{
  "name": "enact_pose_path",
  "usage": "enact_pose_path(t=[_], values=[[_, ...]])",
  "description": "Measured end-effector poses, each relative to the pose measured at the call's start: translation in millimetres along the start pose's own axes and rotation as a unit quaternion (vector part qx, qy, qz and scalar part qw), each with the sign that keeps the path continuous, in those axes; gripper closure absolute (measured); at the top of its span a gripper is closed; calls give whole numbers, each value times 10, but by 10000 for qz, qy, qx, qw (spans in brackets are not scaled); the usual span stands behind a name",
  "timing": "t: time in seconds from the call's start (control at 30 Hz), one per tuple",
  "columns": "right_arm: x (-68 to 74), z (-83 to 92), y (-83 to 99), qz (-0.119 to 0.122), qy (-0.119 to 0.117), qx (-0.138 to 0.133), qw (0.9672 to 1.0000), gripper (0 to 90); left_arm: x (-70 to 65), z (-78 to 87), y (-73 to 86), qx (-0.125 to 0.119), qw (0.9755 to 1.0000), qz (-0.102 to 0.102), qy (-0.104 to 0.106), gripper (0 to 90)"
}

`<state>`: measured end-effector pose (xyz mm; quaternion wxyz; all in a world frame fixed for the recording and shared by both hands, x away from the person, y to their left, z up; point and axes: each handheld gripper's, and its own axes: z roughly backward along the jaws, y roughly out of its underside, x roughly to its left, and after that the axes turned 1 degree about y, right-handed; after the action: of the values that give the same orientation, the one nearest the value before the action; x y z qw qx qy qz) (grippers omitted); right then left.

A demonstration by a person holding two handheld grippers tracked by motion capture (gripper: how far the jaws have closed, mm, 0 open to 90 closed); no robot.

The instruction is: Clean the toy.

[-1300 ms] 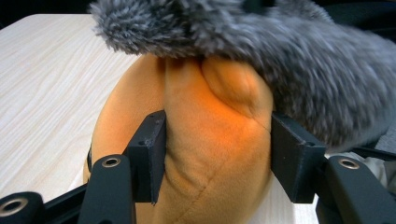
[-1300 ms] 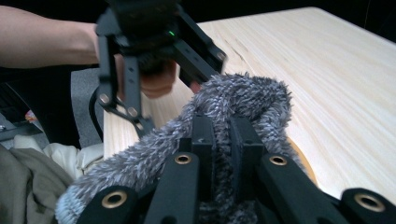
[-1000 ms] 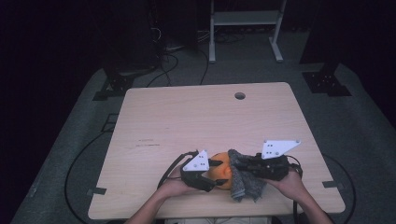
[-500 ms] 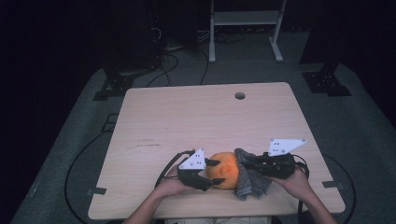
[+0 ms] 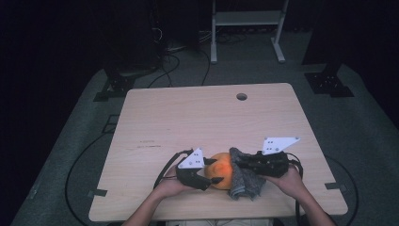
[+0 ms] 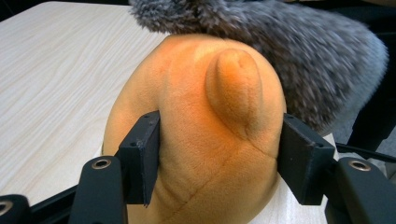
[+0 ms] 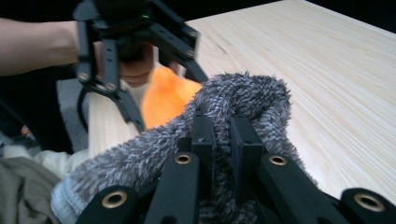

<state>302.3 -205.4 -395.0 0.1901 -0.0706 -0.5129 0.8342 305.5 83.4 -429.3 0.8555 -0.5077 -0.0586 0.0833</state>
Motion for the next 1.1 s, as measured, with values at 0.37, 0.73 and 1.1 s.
enact_pose_path(t=[0.37,0.73,1.1], values=[[86,34,-42,179,102,-4,9998,815,-9,-26,-12,13,10000,-41,36,369],[-116,170,173,-367,260,-179,9988,815,71,19,41,-71,9998,189,55,372],[-183,110,275,-500,291,-38,9983,815,154,110,117,-151,9988,464,46,372]])
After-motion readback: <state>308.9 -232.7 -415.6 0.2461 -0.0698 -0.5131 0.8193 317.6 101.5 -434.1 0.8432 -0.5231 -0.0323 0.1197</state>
